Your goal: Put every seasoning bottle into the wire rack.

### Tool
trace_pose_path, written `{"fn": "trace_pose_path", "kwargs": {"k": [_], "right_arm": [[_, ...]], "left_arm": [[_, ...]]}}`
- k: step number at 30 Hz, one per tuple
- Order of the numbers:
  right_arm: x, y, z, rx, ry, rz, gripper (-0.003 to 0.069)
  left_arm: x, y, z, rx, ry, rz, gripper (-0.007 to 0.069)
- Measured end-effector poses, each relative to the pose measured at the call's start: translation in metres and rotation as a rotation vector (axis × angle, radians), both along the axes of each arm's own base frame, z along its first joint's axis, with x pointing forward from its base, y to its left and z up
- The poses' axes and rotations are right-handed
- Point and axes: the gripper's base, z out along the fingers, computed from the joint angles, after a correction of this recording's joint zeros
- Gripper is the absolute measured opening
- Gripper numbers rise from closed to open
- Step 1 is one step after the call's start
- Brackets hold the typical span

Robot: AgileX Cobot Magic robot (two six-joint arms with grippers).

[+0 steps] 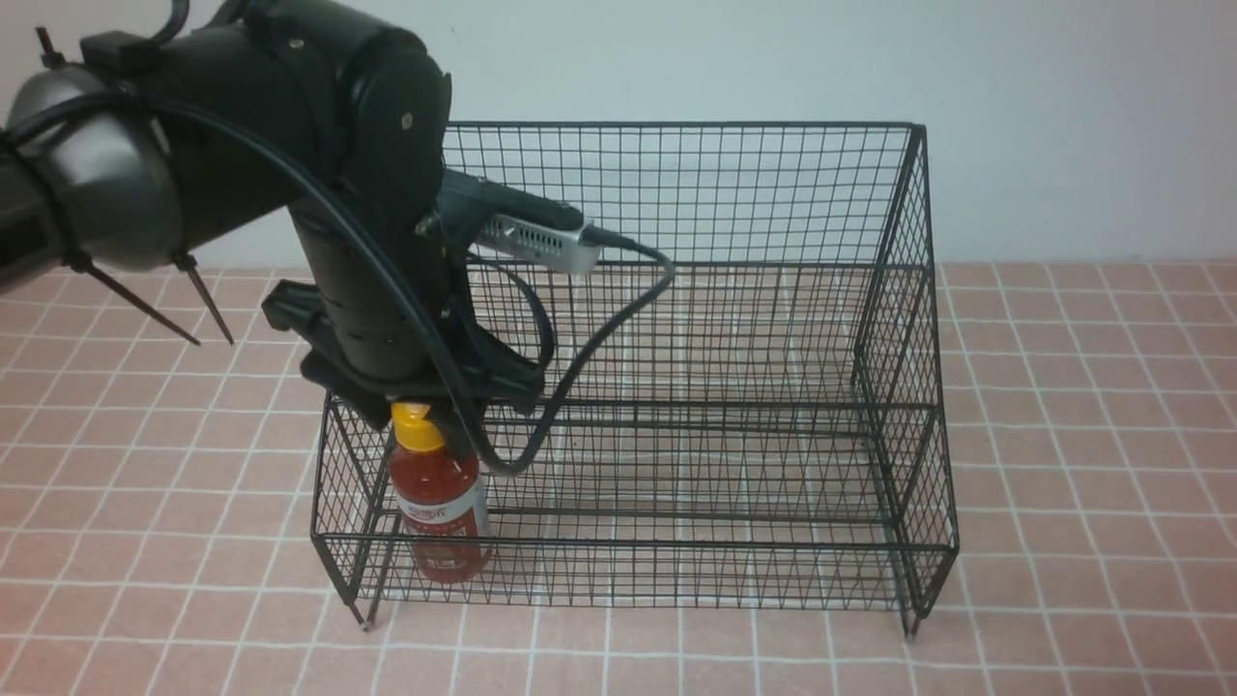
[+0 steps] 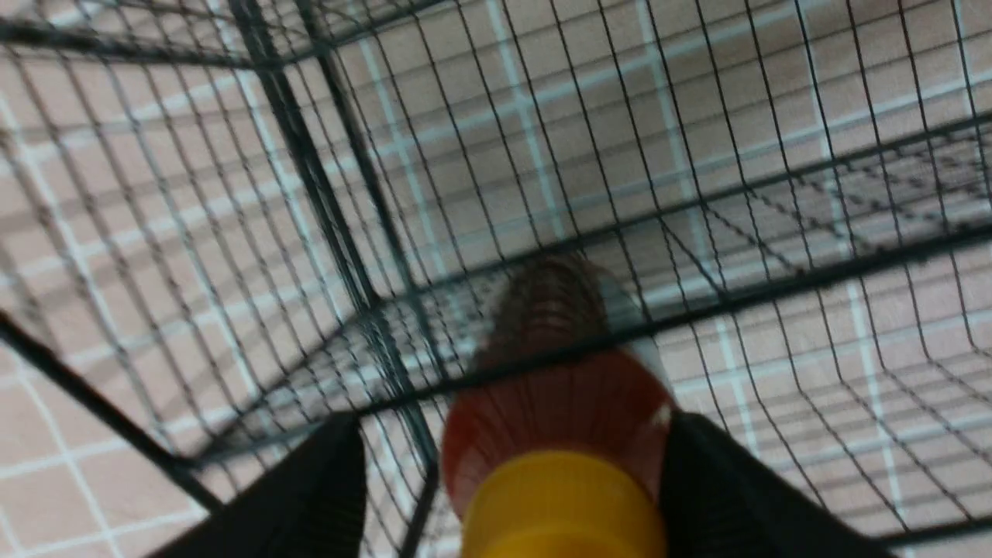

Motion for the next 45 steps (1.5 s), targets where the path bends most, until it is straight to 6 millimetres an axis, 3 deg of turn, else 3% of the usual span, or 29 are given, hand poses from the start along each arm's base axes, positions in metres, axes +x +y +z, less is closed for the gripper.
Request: {"fn": "trace_pose_path", "kwargs": {"k": [3,7,10,12,14,15,18,21,24,26,28,32,33,36,37,41,45], "right_arm": [[0.0,0.0,0.0,0.0,0.0,0.0,-0.0013],[0.0,0.0,0.0,0.0,0.0,0.0,-0.0013],[0.0,0.0,0.0,0.0,0.0,0.0,-0.0013],[0.0,0.0,0.0,0.0,0.0,0.0,-0.0013],[0.0,0.0,0.0,0.0,0.0,0.0,-0.0013],[0.0,0.0,0.0,0.0,0.0,0.0,-0.0013],[0.0,0.0,0.0,0.0,0.0,0.0,-0.0013],[0.0,0.0,0.0,0.0,0.0,0.0,-0.0013],[0.0,0.0,0.0,0.0,0.0,0.0,-0.0013],[0.0,0.0,0.0,0.0,0.0,0.0,-0.0013],[0.0,0.0,0.0,0.0,0.0,0.0,-0.0013],[0.0,0.0,0.0,0.0,0.0,0.0,-0.0013],[0.0,0.0,0.0,0.0,0.0,0.0,-0.0013],[0.0,0.0,0.0,0.0,0.0,0.0,-0.0013],[0.0,0.0,0.0,0.0,0.0,0.0,-0.0013],[0.0,0.0,0.0,0.0,0.0,0.0,-0.0013],[0.0,0.0,0.0,0.0,0.0,0.0,-0.0013]], "left_arm": [[0.004,0.0,0.01,0.001,-0.044,-0.004,0.0491],[0.003,-0.002,0.021,-0.043,-0.067,-0.001,0.0458],[-0.004,-0.002,0.032,-0.085,-0.084,0.0,0.0377],[-0.013,0.002,0.049,-0.116,-0.122,0.0,0.0239],[-0.018,0.005,0.057,-0.129,-0.143,0.0,0.0176],[-0.028,0.01,0.072,-0.152,-0.182,-0.001,0.0091],[-0.052,0.022,0.105,-0.2,-0.273,-0.004,0.0006],[-0.073,0.033,0.127,-0.233,-0.335,-0.005,-0.0005],[-0.108,0.051,0.158,-0.285,-0.436,-0.007,-0.0007],[-0.118,0.056,0.165,-0.299,-0.463,-0.008,-0.0007],[-0.144,0.07,0.176,-0.328,-0.518,-0.01,-0.0007],[-0.174,0.086,0.169,-0.339,-0.539,-0.011,-0.0007],[-0.191,0.095,0.161,-0.351,-0.563,-0.014,-0.0007],[-0.21,0.105,0.135,-0.359,-0.581,-0.02,-0.0007],[-0.214,0.106,0.134,-0.366,-0.596,-0.022,-0.0007],[-0.24,0.12,0.094,-0.369,-0.6,-0.028,-0.0007],[-0.259,0.13,0.081,-0.387,-0.638,-0.031,-0.0007]]}}
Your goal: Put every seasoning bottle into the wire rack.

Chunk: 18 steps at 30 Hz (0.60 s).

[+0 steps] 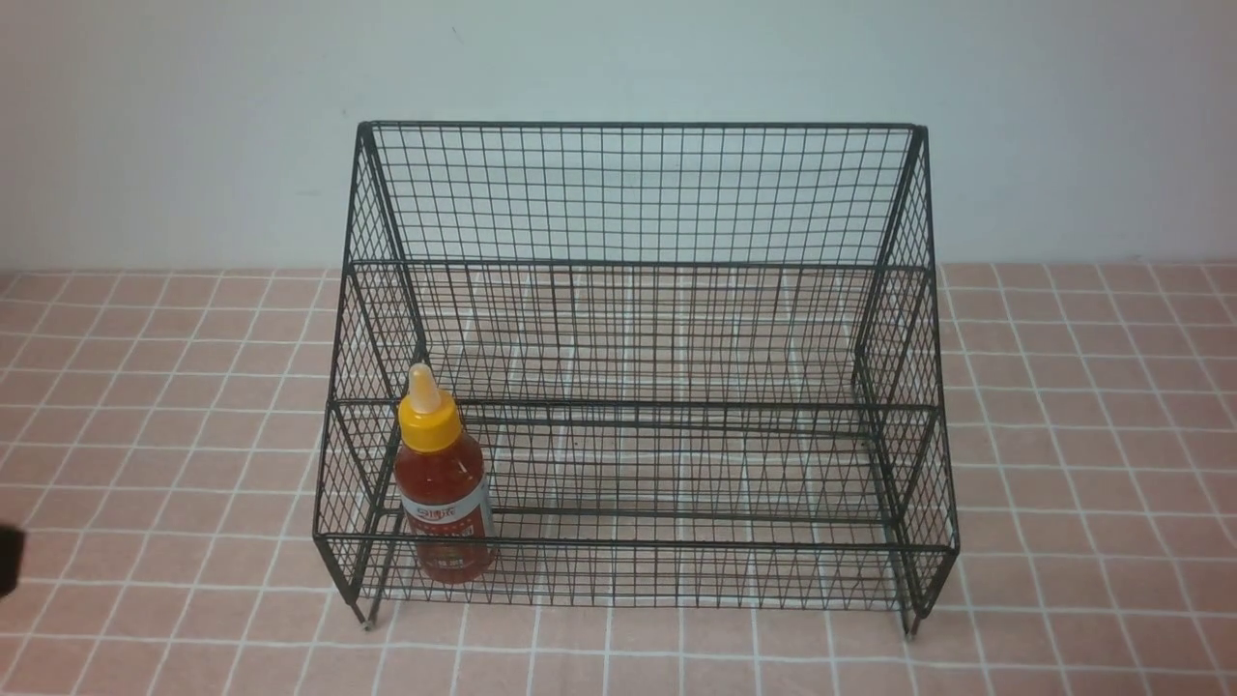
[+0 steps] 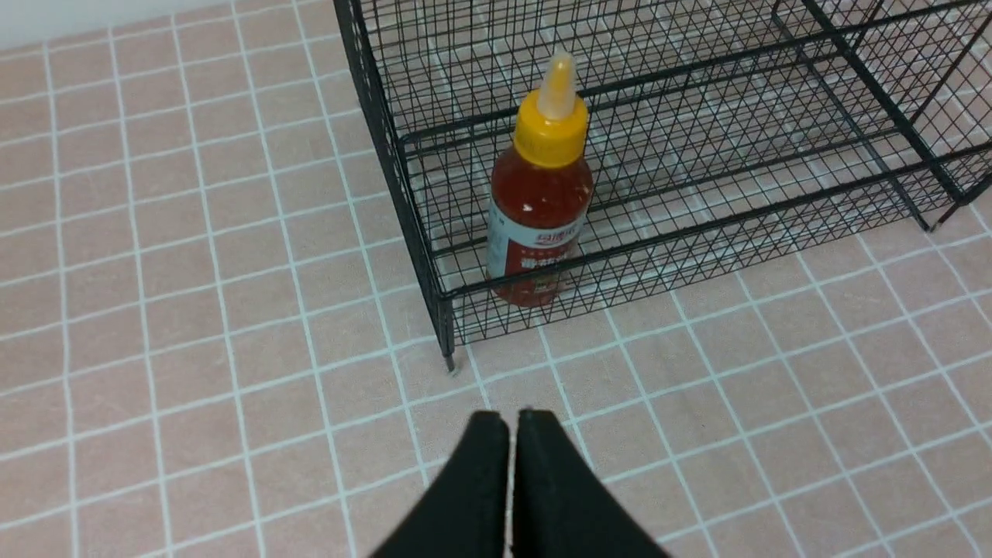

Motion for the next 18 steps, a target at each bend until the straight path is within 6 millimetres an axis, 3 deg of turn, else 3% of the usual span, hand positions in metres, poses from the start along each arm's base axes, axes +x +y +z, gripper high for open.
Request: {"fn": "trace_pose_path", "kwargs": {"k": [13,18], "right_arm": [[0.0,0.0,0.0,0.0,0.0,0.0,-0.0013],[0.0,0.0,0.0,0.0,0.0,0.0,-0.0013]], "left_arm": [[-0.021,0.014,0.003,-0.04,-0.22,-0.001,-0.0007],[-0.021,0.016,-0.034,-0.043,-0.348,0.044,-0.0007]]}}
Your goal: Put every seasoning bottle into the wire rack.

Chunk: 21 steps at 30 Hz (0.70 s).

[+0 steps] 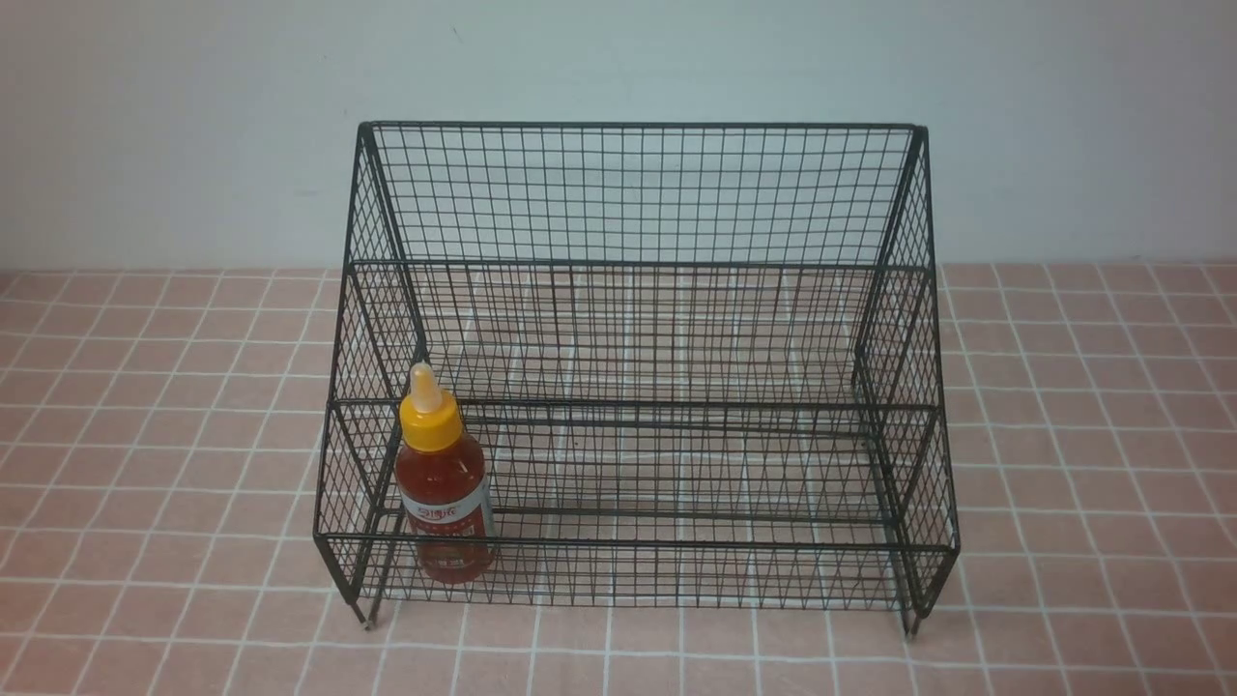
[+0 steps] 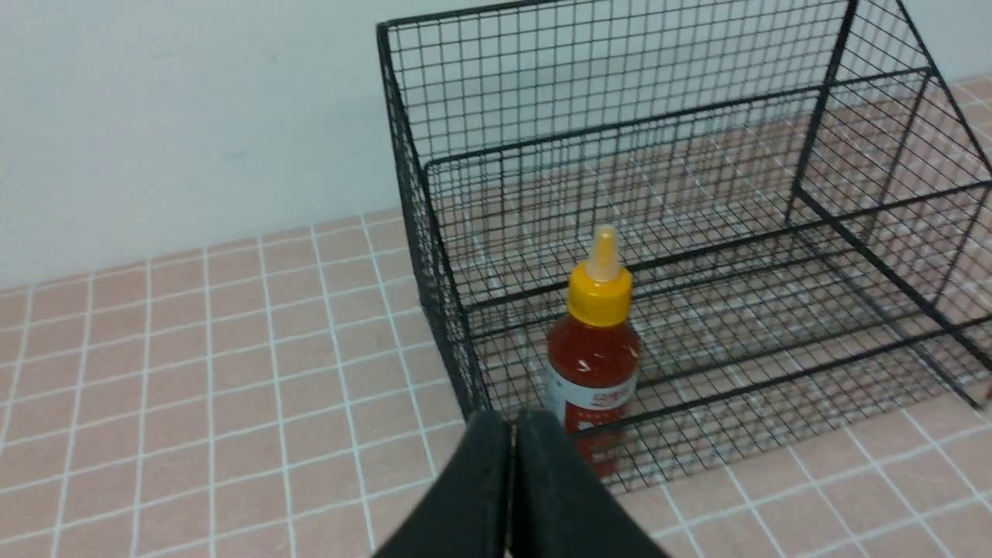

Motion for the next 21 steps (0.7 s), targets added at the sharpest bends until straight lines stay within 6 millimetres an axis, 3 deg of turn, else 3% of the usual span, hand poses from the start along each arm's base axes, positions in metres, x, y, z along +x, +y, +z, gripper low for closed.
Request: {"fn": "trace_pose_path", "kwargs": {"k": [2,7,12,15,21], "right_arm": [[0.0,0.0,0.0,0.0,0.0,0.0,-0.0013],[0.0,0.0,0.0,0.0,0.0,0.0,-0.0013],[0.0,0.0,0.0,0.0,0.0,0.0,-0.0013],[0.0,0.0,0.0,0.0,0.0,0.0,-0.0013],[0.0,0.0,0.0,0.0,-0.001,0.0,-0.0013]], "left_arm": [[0.003,0.0,-0.022,0.001,-0.021,0.028,-0.0007],[0.008,0.003,-0.099,0.001,-0.08,0.168,-0.0007],[0.012,0.006,-0.149,0.005,-0.035,0.263,-0.0007],[0.014,0.007,-0.169,0.014,0.02,0.276,-0.0007],[0.014,0.007,-0.169,0.009,0.022,0.278,-0.0007]]}}
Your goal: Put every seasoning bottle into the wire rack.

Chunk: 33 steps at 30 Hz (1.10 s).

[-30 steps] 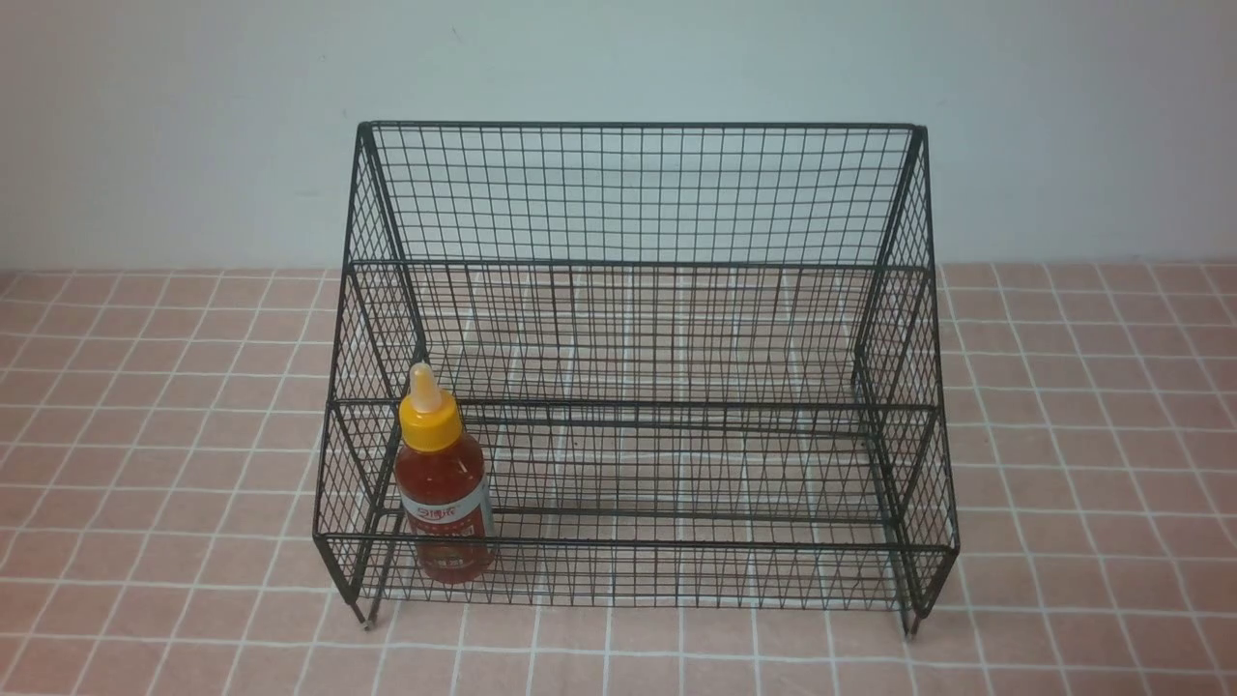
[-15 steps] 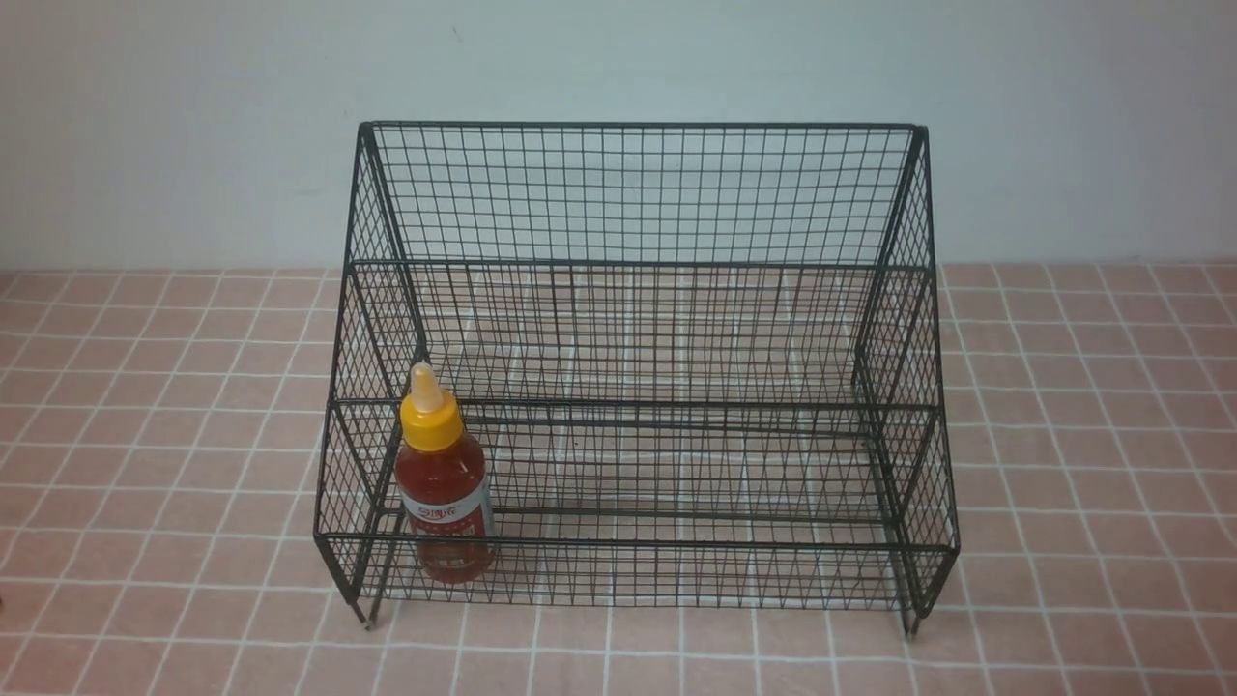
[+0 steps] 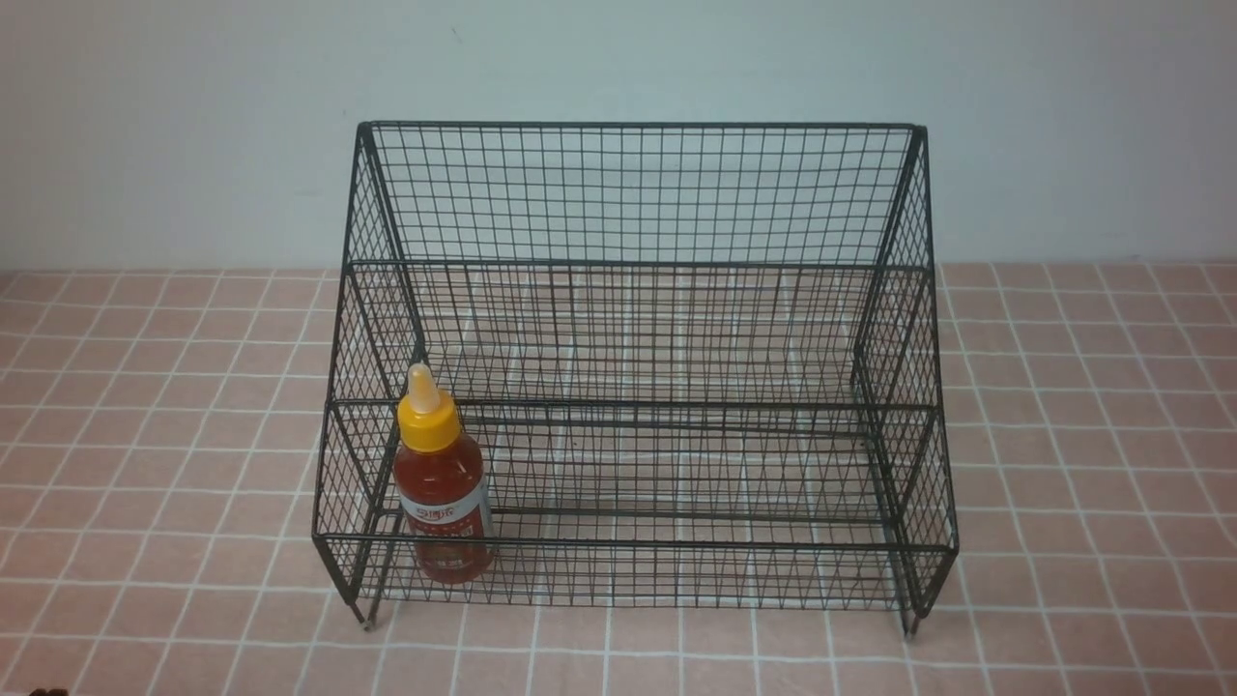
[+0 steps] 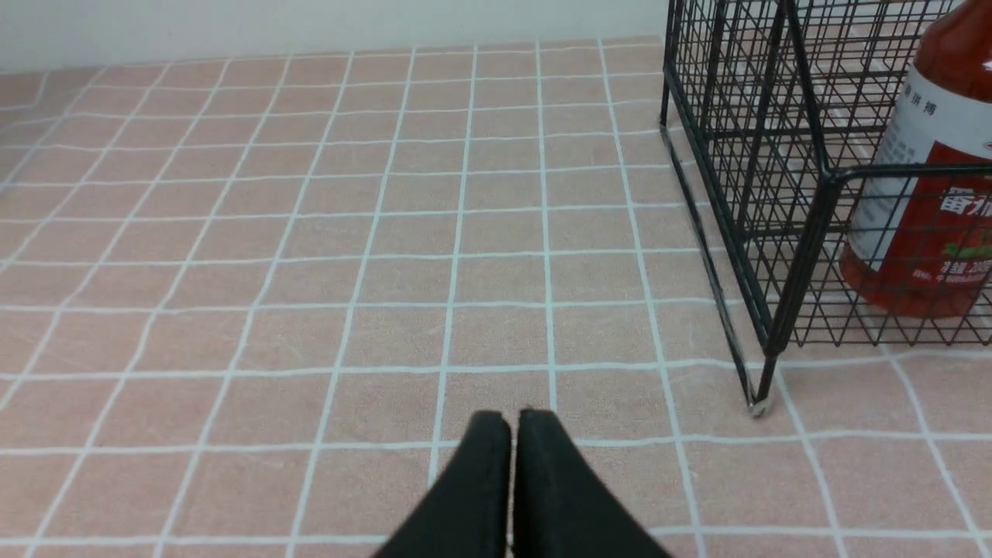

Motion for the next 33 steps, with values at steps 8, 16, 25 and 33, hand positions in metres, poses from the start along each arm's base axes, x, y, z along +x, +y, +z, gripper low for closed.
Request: {"fn": "trace_pose_path", "kwargs": {"k": [8,16,25,33], "right_arm": [[0.0,0.0,0.0,0.028,-0.002,-0.006,-0.0013],[0.0,0.0,0.0,0.029,-0.002,-0.006,-0.0013],[0.0,0.0,0.0,0.029,-0.002,-0.006,-0.0013],[0.0,0.0,0.0,0.029,-0.002,-0.006,-0.0013]], "left_arm": [[0.0,0.0,0.0,0.0,0.0,0.0,-0.0007],[0.0,0.0,0.0,0.0,0.0,0.0,-0.0007],[0.0,0.0,0.0,0.0,0.0,0.001,-0.0007],[0.0,0.0,0.0,0.0,0.0,0.001,-0.0007]]}}
